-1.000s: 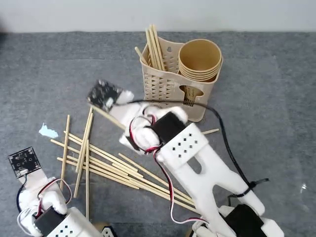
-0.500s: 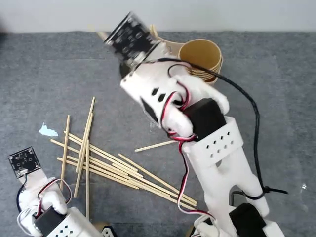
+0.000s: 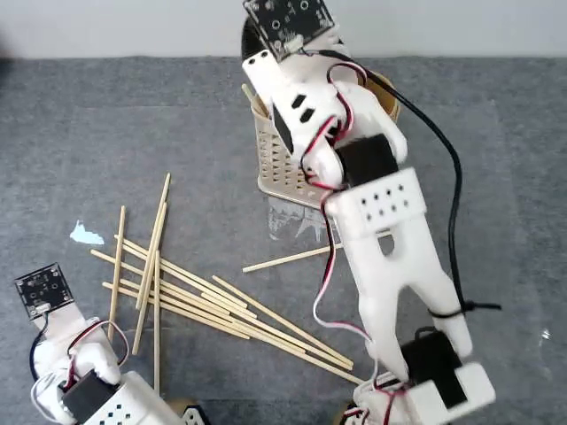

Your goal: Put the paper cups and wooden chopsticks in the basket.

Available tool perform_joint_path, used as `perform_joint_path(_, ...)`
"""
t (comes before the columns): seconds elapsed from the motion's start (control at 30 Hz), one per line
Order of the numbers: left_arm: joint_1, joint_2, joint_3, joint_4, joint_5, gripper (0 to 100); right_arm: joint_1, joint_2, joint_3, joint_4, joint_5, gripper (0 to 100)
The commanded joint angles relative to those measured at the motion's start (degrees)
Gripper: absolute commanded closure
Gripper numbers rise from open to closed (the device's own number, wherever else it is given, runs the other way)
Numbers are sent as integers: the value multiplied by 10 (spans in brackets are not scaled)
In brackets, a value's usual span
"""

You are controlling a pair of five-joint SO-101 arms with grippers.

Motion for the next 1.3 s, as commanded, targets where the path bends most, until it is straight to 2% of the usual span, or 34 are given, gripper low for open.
perform_joint_path(0.0, 4, 2, -4, -10, -4, 985, 22, 18, -33, -20, -7, 991)
perform_joint_path(0.23, 4, 2, -4, -10, -4, 985, 42, 56, -32, -41, -62, 989)
perform_joint_path(0.3, 4, 2, -4, -10, -4, 985, 42, 56, -32, -26, -65, 974)
perform_joint_path(0.43, 4, 2, -4, -10, -4, 985, 40, 51, -36, 11, -65, 879)
perform_joint_path(0.67, 4, 2, -4, -10, -4, 985, 31, -19, -36, 86, -66, 887)
perform_joint_path(0.83, 4, 2, -4, -10, -4, 985, 12, -76, -36, 219, -66, 887)
perform_joint_path(1.13, 4, 2, -4, -10, -4, 985, -48, -102, -35, 528, -67, 887)
perform_joint_path(1.27, 4, 2, -4, -10, -4, 985, -66, -103, -33, 618, -67, 887)
